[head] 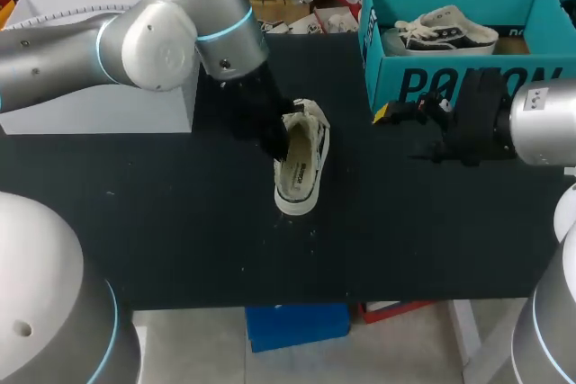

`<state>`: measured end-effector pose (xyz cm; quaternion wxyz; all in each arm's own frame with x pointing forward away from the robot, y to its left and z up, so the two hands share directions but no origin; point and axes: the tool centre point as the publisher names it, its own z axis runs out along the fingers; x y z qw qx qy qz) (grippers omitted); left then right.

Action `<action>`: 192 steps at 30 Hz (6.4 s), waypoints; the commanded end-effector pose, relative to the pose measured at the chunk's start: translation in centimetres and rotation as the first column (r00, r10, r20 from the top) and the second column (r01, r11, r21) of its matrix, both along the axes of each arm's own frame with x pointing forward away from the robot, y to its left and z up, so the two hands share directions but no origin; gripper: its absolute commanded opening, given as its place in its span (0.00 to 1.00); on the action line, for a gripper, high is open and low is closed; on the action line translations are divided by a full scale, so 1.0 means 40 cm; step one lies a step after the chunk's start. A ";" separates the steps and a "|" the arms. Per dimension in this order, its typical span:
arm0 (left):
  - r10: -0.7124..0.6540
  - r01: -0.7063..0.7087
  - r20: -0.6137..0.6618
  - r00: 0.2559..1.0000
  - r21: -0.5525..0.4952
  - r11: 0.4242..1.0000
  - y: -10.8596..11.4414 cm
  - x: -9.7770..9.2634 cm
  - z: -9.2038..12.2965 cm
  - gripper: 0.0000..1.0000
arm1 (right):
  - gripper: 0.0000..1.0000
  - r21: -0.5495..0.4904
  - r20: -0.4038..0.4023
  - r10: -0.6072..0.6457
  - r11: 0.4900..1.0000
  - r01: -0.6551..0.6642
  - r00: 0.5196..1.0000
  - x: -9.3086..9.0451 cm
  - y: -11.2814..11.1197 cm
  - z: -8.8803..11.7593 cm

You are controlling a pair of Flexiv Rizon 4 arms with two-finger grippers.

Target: Take the shoe out of the shoebox, open the shoe tongue, remove and reinsert the insole, then place the shoe into the shoebox

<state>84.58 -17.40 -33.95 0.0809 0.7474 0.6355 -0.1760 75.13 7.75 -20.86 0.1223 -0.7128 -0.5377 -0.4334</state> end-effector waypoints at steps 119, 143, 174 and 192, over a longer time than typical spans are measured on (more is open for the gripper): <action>0.271 -0.234 -0.154 0.950 0.220 0.947 0.052 0.104 0.085 0.30 | 1.00 0.000 0.000 0.000 1.000 0.000 1.000 -0.001 0.000 0.001; 0.260 -0.239 -0.040 0.965 0.274 0.932 0.055 0.142 -0.023 0.49 | 1.00 0.000 0.000 0.000 1.000 0.000 1.000 -0.001 0.000 0.001; 0.116 -0.137 0.094 0.989 0.267 0.954 0.050 0.162 -0.144 0.48 | 1.00 0.000 0.000 0.000 1.000 0.000 1.000 -0.001 0.000 0.001; 0.014 -0.040 0.095 0.995 0.279 0.959 0.032 0.178 -0.199 0.43 | 1.00 0.000 0.000 0.000 1.000 0.000 1.000 -0.001 0.000 0.001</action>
